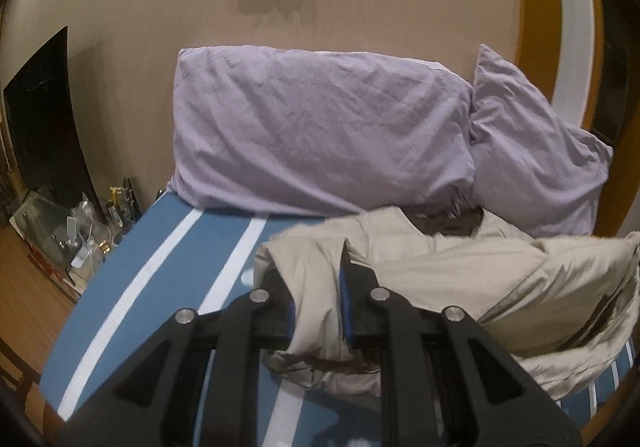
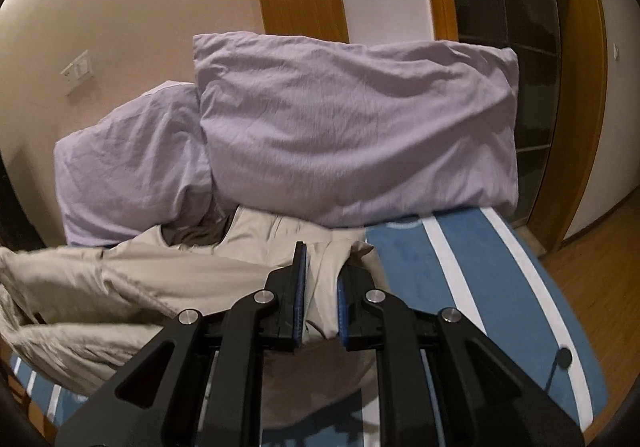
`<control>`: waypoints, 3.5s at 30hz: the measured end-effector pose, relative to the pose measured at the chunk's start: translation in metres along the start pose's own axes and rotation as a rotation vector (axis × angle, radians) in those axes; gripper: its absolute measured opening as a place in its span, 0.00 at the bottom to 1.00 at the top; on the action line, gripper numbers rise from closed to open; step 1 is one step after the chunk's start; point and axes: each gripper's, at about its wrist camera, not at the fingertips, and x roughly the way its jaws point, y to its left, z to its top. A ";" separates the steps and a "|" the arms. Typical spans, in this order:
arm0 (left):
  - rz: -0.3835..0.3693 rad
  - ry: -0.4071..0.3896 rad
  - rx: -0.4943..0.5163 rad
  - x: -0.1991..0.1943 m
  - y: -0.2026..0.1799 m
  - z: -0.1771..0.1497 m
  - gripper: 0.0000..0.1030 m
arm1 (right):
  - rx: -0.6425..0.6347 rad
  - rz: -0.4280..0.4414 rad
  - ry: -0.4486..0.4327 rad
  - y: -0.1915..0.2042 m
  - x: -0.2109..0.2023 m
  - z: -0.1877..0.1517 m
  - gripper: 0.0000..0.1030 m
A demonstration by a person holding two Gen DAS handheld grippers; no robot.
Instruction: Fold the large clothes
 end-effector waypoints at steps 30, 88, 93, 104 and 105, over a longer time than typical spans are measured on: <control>0.190 0.132 -0.005 0.242 -0.034 0.019 0.27 | -0.024 -0.217 0.128 0.015 0.211 0.012 0.26; 0.053 0.182 0.118 0.237 -0.114 -0.022 0.98 | -0.071 0.148 0.233 0.197 0.245 -0.021 0.21; 0.039 0.210 0.079 0.249 -0.103 -0.021 0.98 | -0.103 0.198 0.155 0.204 0.215 -0.013 0.59; 0.053 0.224 0.048 0.265 -0.090 -0.015 0.98 | -0.029 -0.194 0.096 0.119 0.200 -0.011 0.59; 0.054 0.223 0.048 0.271 -0.090 -0.013 0.98 | 0.005 -0.202 0.121 0.106 0.205 -0.013 0.59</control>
